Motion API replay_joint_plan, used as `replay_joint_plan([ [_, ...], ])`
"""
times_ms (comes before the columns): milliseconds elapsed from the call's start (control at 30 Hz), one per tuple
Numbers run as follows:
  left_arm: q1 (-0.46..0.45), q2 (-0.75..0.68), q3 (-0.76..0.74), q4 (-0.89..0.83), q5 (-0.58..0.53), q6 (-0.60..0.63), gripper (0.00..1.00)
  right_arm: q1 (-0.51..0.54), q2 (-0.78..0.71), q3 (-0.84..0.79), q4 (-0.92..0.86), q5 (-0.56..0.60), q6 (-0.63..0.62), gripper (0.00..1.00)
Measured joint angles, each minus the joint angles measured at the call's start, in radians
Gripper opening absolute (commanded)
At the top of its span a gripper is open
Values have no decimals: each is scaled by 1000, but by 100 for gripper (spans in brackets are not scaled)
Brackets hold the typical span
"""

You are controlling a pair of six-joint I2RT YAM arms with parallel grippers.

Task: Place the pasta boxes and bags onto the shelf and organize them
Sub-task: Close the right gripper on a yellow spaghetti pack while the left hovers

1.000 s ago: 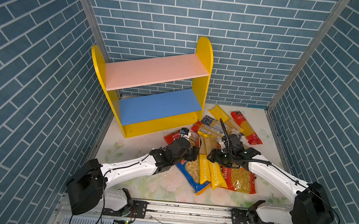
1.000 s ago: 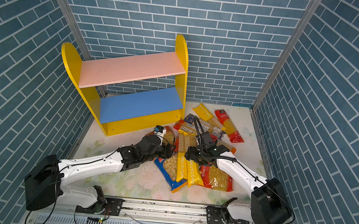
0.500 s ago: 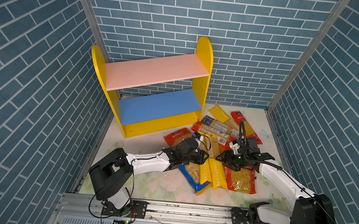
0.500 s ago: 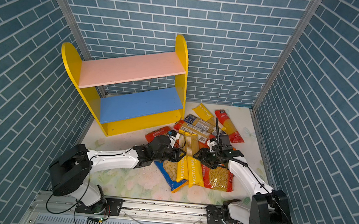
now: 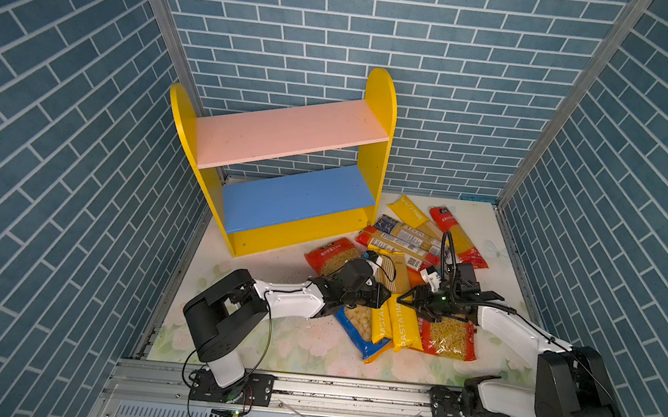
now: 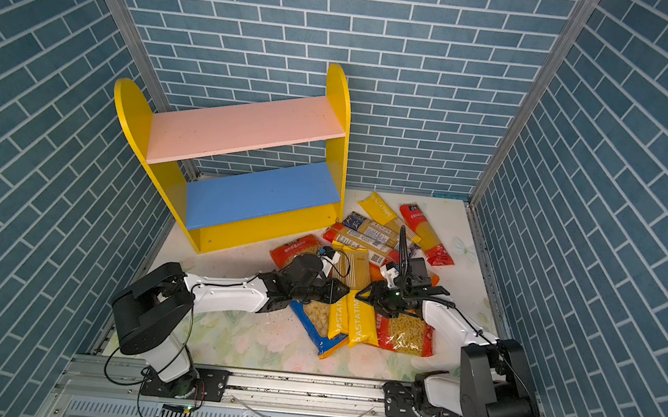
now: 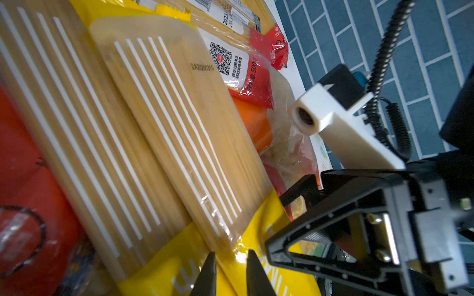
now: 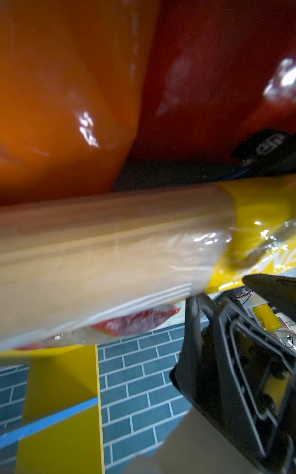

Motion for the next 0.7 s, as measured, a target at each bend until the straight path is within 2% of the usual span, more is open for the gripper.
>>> replay_joint_plan([
  [333,14,-8,-30,35,-4,-24,21,0,24,-47,166,-76,68,41],
  [533,24,-13,-56,59,-3,-46,20,-2,54,-102,293,-90,137,28],
  [700,57,-91,-92,40,-4,-58,22,-2,16,-120,342,-92,184,17],
])
